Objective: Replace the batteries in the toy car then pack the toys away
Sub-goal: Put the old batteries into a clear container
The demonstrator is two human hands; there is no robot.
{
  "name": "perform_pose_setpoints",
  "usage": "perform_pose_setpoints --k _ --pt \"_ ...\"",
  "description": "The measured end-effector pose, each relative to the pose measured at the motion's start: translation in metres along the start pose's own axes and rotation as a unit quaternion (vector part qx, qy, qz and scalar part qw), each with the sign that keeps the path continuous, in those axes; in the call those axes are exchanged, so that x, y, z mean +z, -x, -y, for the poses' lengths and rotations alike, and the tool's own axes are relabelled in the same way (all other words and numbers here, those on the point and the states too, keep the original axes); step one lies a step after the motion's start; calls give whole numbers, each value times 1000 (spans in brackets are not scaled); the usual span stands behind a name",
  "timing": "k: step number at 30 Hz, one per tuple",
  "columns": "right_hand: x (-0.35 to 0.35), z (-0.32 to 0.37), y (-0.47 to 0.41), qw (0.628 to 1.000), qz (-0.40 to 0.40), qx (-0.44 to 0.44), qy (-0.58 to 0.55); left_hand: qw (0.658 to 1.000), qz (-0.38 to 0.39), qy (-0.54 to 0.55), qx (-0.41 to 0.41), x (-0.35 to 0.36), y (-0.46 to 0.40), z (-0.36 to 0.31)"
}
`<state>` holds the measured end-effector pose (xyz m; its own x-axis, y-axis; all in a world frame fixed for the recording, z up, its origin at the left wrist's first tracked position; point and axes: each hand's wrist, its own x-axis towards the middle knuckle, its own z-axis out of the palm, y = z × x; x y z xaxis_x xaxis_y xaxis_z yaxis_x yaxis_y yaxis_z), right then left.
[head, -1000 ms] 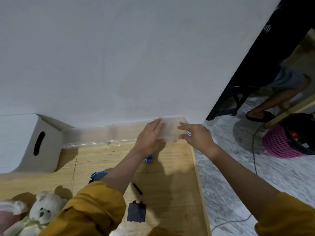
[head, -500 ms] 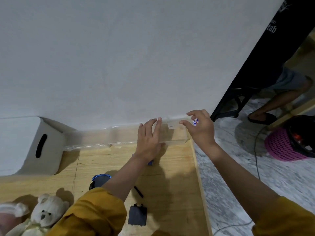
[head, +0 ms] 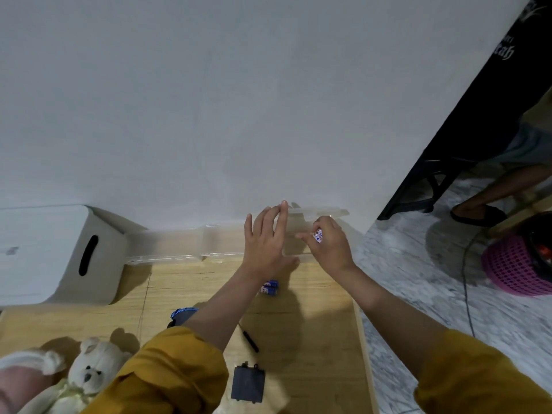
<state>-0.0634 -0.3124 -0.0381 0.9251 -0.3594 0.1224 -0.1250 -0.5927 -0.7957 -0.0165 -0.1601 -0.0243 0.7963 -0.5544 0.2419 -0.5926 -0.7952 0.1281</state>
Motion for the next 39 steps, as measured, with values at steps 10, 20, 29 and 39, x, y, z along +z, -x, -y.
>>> perform_pose_setpoints --k 10,20,29,39 --pt "5 -8 -6 998 40 -13 43 1000 -5 1 5 4 -1 2" --pt "-3 -7 6 999 -5 -32 24 1000 -15 -1 13 5 1 1" --pt "-27 -6 25 968 -200 -130 84 999 -26 10 22 11 7 -1" --pt "-30 -8 20 966 77 -175 176 997 -20 55 59 21 13 -6"
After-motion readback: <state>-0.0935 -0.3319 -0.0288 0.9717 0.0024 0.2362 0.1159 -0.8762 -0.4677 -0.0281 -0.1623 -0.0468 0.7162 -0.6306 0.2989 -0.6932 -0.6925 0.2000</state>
